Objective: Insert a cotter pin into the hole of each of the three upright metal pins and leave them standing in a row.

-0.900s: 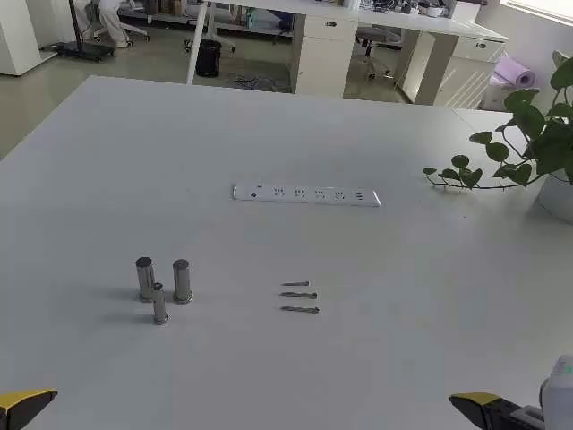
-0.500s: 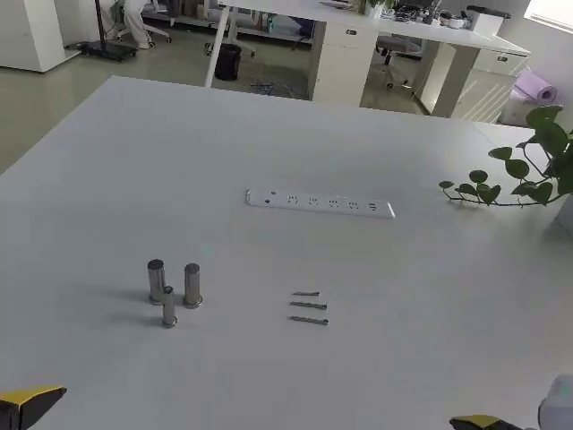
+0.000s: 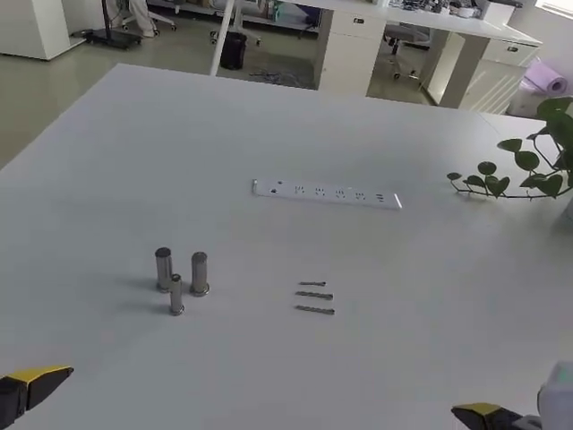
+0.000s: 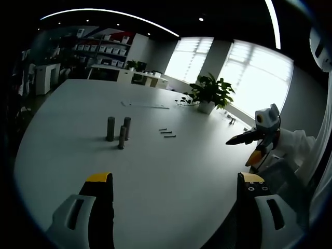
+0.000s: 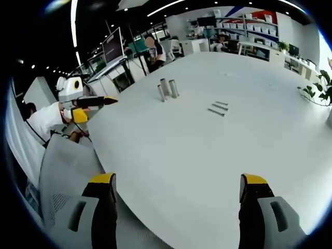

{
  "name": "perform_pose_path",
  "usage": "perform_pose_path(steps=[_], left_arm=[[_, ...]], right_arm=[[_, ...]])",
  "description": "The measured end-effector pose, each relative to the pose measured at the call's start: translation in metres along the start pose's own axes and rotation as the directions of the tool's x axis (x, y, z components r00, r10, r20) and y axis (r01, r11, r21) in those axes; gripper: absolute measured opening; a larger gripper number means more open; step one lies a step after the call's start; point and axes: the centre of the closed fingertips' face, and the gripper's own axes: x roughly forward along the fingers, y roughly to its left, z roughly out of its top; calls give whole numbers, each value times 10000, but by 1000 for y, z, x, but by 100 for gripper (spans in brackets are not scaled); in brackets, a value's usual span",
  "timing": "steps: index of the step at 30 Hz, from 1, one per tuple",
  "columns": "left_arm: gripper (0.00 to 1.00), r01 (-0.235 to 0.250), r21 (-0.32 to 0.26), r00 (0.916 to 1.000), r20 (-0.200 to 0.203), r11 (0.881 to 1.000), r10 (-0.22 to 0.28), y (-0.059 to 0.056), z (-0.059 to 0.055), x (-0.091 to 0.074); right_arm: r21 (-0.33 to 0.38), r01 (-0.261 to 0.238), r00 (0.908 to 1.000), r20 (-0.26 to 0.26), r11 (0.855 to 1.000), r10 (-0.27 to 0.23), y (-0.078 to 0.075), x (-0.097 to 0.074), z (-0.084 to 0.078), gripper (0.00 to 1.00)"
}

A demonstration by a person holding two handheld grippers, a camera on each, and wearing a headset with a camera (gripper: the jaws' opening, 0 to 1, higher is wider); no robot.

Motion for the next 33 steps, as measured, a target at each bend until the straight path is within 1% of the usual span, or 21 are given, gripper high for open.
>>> perform_pose_path(steps=[5,10,13,14,16,18,19,20,22,24,27,33], left_arm=[[99,-93,-154,10000,12,9998,93,3,-6,-1],[99,-153,-80,9997,-200,9999,152,6,-12,-4],[99,-158,-26,9998,-149,9999,157,6,-10,-5],[99,-135,18,9999,-77,9999,135,5,-7,-6],[98,-90,101,10000,7,9999,90,3,-3,-6],[87,-39,199,10000,54,9998,38,4,-2,-5],[85,-35,162,9999,126,9999,33,4,-1,-4],[86,-23,29,9997,237,10000,22,5,0,-3],[89,45,-38,9996,283,10000,-44,5,-1,-2],[87,69,45,9997,229,10000,-70,4,-2,-1],[88,99,130,9999,132,9999,-101,3,-4,0],[88,163,248,9999,28,9996,-163,4,-5,1]], right_arm=[[-25,54,10000,44,10000,-54,2,0,-1,97],[44,261,9996,146,9997,-261,1,-4,-1,97],[135,368,9989,295,9992,-372,0,-7,0,97],[176,504,9981,339,9986,-510,-1,-10,-2,97],[192,547,9979,329,9983,-553,-1,-10,-3,97],[188,600,9980,192,9980,-603,-1,-12,-6,97],[123,617,9979,178,9980,-619,-1,-13,-6,97],[70,654,9977,179,9978,-655,-1,-13,-5,97],[103,721,9972,188,9973,-723,-3,-14,-5,97],[127,763,9967,264,9970,-766,-3,-14,-4,97],[115,835,9960,309,9964,-838,-4,-15,-2,97],[213,934,9947,418,9954,-942,-3,-15,-1,97]])
